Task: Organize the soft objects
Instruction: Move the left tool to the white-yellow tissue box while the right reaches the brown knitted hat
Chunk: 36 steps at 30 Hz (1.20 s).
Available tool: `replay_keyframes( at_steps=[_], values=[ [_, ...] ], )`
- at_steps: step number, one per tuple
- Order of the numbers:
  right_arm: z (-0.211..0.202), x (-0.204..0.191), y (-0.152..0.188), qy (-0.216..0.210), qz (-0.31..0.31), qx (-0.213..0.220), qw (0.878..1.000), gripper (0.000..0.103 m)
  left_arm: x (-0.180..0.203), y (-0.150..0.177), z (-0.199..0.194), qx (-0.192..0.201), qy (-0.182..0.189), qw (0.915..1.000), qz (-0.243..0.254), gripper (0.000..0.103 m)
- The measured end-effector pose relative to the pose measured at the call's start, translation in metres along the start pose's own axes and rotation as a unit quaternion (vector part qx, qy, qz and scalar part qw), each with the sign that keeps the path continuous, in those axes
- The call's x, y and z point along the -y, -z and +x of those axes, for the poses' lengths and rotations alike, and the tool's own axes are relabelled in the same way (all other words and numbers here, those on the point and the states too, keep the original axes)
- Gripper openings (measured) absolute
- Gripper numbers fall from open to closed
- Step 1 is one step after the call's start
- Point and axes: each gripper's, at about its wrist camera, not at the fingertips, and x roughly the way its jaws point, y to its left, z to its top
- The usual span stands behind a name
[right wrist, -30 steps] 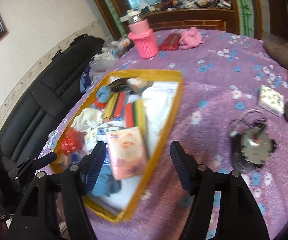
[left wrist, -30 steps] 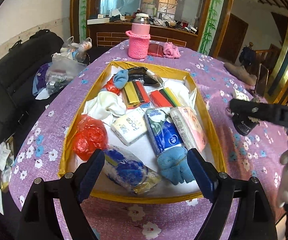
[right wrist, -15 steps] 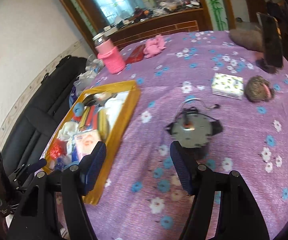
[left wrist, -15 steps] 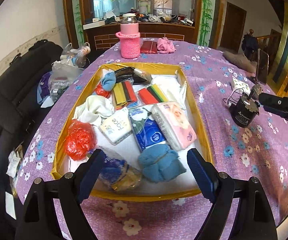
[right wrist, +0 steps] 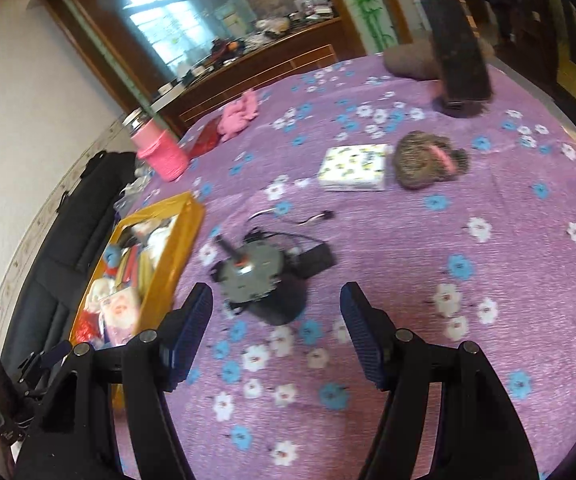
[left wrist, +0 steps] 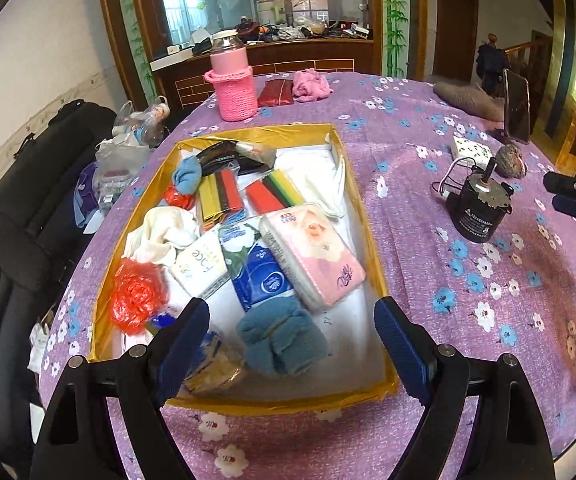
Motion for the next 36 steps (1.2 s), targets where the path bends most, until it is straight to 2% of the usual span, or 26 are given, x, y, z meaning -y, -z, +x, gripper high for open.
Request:
replay_keyframes(
  at_steps=[19, 21, 27, 29, 36],
  values=[
    [-0.024, 0.080, -0.031, 0.050, 0.082, 0.035, 0.995, 0.065, 0.013, -0.011, 0.026, -0.020, 0.003, 0.9998, 0.010, 0.086],
    [-0.024, 0.086, -0.036, 0.052, 0.089, 0.038, 0.994, 0.065, 0.013, -0.014, 0.026, -0.019, 0.014, 0.9997, 0.007, 0.086],
    [-0.023, 0.105, -0.068, 0.057, 0.125, 0.064, 0.988, 0.066, 0.001, -0.040, 0.010, 0.012, 0.087, 0.9960, -0.013, 0.086],
    [-0.019, 0.112, -0.082, 0.065, 0.138, 0.070, 0.986, 0.070, 0.002, -0.053, 0.004, 0.024, 0.096, 0.9950, -0.006, 0.086],
    [0.028, 0.128, -0.105, 0.076, 0.160, 0.044, 0.983, 0.071, 0.013, -0.109, 0.009, 0.017, 0.163, 0.9865, -0.004, 0.089]
  ],
)
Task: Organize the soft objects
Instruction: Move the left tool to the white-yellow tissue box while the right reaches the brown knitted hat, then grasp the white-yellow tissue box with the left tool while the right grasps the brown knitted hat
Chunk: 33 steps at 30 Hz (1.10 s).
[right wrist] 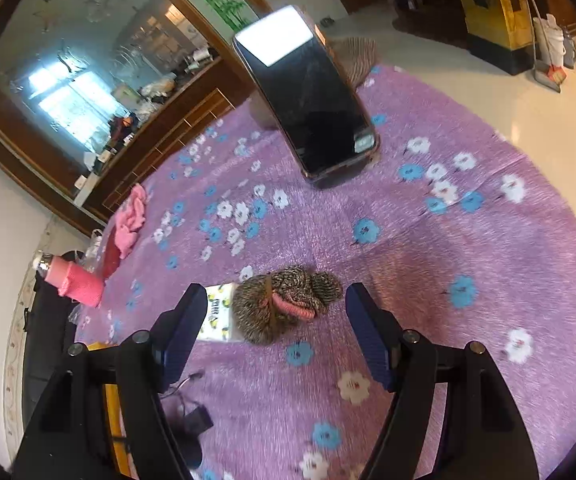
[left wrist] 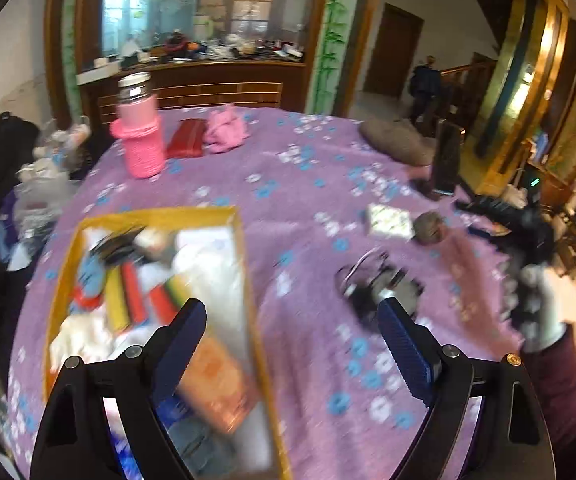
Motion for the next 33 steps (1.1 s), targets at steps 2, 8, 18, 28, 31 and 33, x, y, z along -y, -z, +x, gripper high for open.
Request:
replay_keyframes(
  at_steps=[2, 8, 18, 28, 31, 33],
  values=[
    [0.014, 0.000, 0.002, 0.004, 0.000, -0.011, 1.000, 0.071, 0.005, -0.018, 0.012, -0.007, 0.017, 0.9998, 0.002, 0.089],
    [0.037, -0.005, 0.011, 0.026, -0.044, -0.013, 0.999, 0.071, 0.026, -0.056, 0.071, -0.039, 0.048, 0.9981, -0.003, 0.090],
    [0.051, -0.011, 0.018, -0.003, -0.078, -0.035, 0.996, 0.074, 0.076, -0.123, 0.201, -0.123, 0.092, 0.9880, -0.005, 0.090],
    [0.018, 0.005, 0.008, 0.057, -0.064, -0.030, 0.996, 0.060, 0.120, -0.138, 0.296, -0.205, 0.087, 0.9748, 0.008, 0.090],
    [0.016, 0.014, 0.003, 0.056, -0.044, -0.026, 0.997, 0.060, 0.133, -0.144, 0.301, -0.200, 0.062, 0.9769, 0.039, 0.090],
    [0.019, 0.019, 0.003, 0.055, -0.035, -0.034, 0.997, 0.060, 0.140, -0.145, 0.308, -0.216, 0.054, 0.9736, 0.052, 0.090]
  ],
)
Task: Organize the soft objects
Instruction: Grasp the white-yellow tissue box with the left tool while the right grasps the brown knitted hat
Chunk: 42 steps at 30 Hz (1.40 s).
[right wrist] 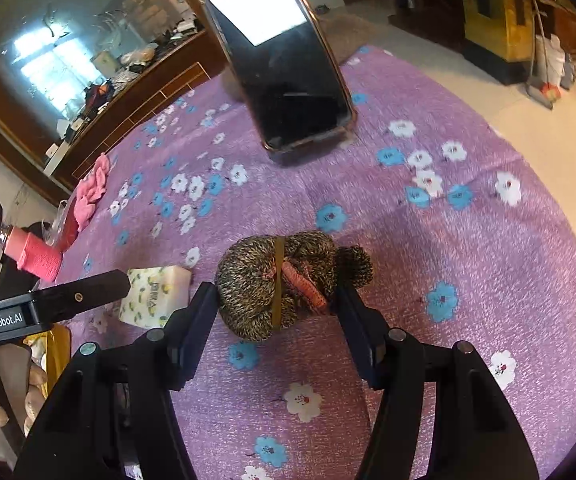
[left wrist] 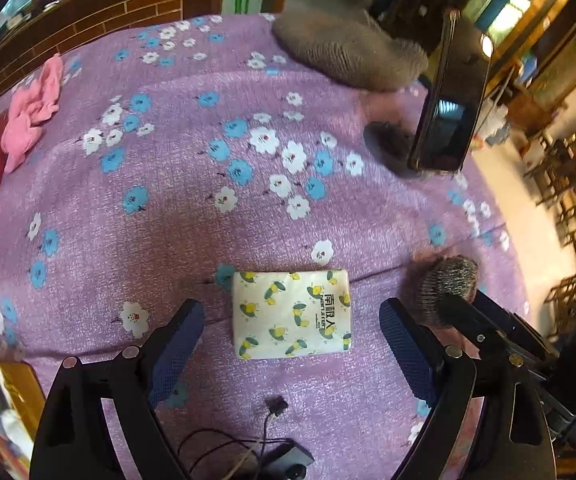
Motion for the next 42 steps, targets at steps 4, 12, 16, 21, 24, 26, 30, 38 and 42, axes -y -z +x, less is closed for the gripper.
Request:
replay_keyframes(
  at_steps=[4, 12, 16, 21, 24, 26, 30, 38, 42],
  values=[
    [0.007, -0.001, 0.002, -0.001, 0.001, -0.012, 1.000, 0.060, 0.007, -0.004, 0.012, -0.027, -0.008, 0.9996, -0.001, 0.090],
    [0.007, -0.003, 0.003, -0.003, 0.004, -0.013, 1.000, 0.060, 0.016, -0.014, 0.047, -0.091, -0.035, 0.9952, 0.003, 0.090],
    [0.006, -0.002, 0.003, -0.005, 0.006, -0.013, 1.000, 0.060, 0.017, -0.015, 0.056, -0.086, -0.032, 0.9957, -0.005, 0.089],
    [0.001, 0.001, 0.003, -0.009, 0.010, -0.006, 1.000, 0.060, 0.011, -0.014, 0.046, -0.057, -0.020, 0.9982, -0.009, 0.072],
    [0.001, 0.002, 0.003, -0.008, 0.008, -0.004, 1.000, 0.060, 0.006, -0.013, 0.032, -0.035, -0.015, 0.9991, -0.018, 0.072],
    [0.001, 0.001, 0.004, -0.008, 0.007, -0.003, 1.000, 0.060, 0.002, -0.009, 0.017, -0.016, 0.000, 0.9994, -0.030, 0.072],
    [0.000, -0.002, 0.005, -0.013, 0.004, 0.001, 1.000, 0.060, -0.005, 0.011, -0.029, 0.019, 0.031, 0.9984, -0.043, 0.072],
    [-0.007, -0.017, 0.012, -0.036, -0.022, 0.023, 0.999, 0.060, -0.047, 0.101, -0.150, 0.083, 0.067, 0.9926, -0.059, 0.072],
    [-0.016, -0.031, 0.017, -0.051, -0.041, 0.042, 0.997, 0.060, -0.083, 0.176, -0.217, 0.132, 0.046, 0.9866, -0.084, 0.073]
  ],
)
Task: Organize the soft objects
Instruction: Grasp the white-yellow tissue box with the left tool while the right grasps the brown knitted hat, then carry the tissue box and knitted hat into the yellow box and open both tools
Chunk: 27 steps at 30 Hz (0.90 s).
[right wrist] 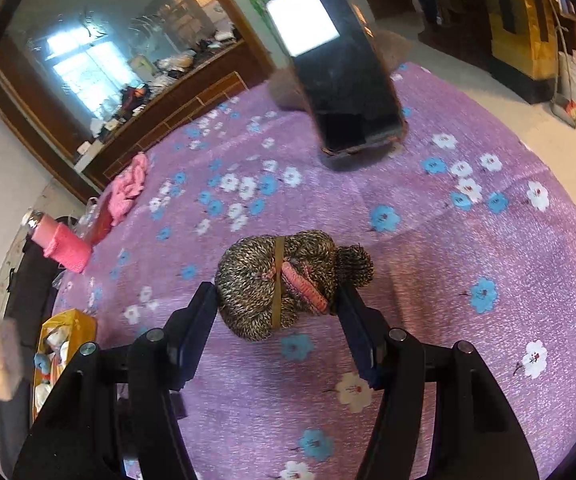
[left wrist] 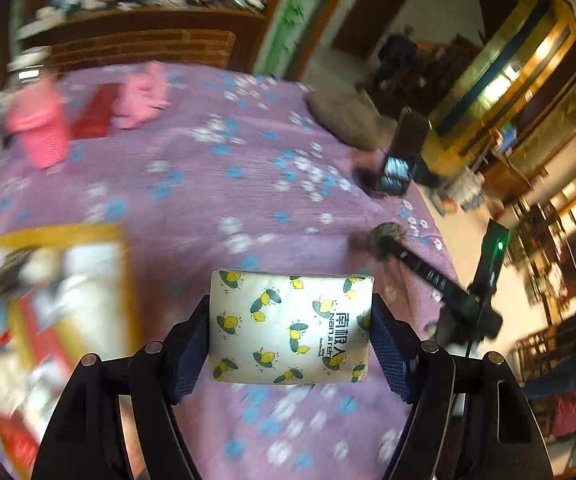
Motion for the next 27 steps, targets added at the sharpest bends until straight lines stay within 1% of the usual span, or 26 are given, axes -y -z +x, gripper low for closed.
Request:
replay_keyframes(
  at_steps=[4, 6, 7, 8, 10, 11, 14, 16, 19, 21, 24, 27],
  values=[
    [-0.011, -0.015, 0.008, -0.009, -0.013, 0.024, 1.000, 0.060, -0.041, 0.050, -0.070, 0.052, -0.039, 0.9973, -0.035, 0.073],
    [-0.016, -0.021, 0.011, -0.008, -0.023, 0.032, 0.999, 0.060, -0.062, 0.073, -0.096, 0.072, -0.043, 0.9946, -0.060, 0.073],
    [-0.021, -0.025, 0.013, -0.001, -0.029, 0.036, 0.999, 0.060, -0.077, 0.087, -0.111, 0.085, -0.046, 0.9925, -0.075, 0.073],
    [-0.026, -0.029, 0.014, 0.000, -0.032, 0.039, 0.999, 0.060, -0.083, 0.097, -0.117, 0.092, -0.050, 0.9911, -0.082, 0.073],
    [-0.041, -0.039, 0.023, -0.012, -0.038, 0.041, 0.998, 0.060, -0.105, 0.121, -0.133, 0.109, -0.058, 0.9867, -0.105, 0.073],
    [-0.047, -0.044, 0.027, -0.017, -0.043, 0.041, 0.998, 0.060, -0.112, 0.131, -0.137, 0.114, -0.056, 0.9851, -0.116, 0.073],
    [-0.070, -0.070, 0.041, -0.031, -0.074, 0.041, 0.996, 0.060, -0.131, 0.154, -0.137, 0.126, -0.051, 0.9802, -0.144, 0.073],
    [-0.079, -0.086, 0.049, -0.042, -0.090, 0.040, 0.994, 0.060, -0.142, 0.168, -0.135, 0.133, -0.059, 0.9754, -0.165, 0.073],
    [-0.086, -0.118, 0.065, -0.064, -0.122, 0.027, 0.990, 0.060, -0.156, 0.179, -0.123, 0.137, -0.058, 0.9705, -0.190, 0.073],
    [-0.085, -0.136, 0.076, -0.076, -0.139, 0.015, 0.987, 0.060, -0.162, 0.183, -0.118, 0.142, -0.059, 0.9674, -0.201, 0.073],
    [-0.079, -0.168, 0.097, -0.099, -0.171, -0.009, 0.980, 0.061, -0.166, 0.191, -0.115, 0.157, -0.076, 0.9617, -0.212, 0.073],
    [-0.069, -0.199, 0.123, -0.121, -0.204, -0.038, 0.971, 0.061, -0.166, 0.192, -0.108, 0.160, -0.084, 0.9618, -0.206, 0.073]
  ],
)
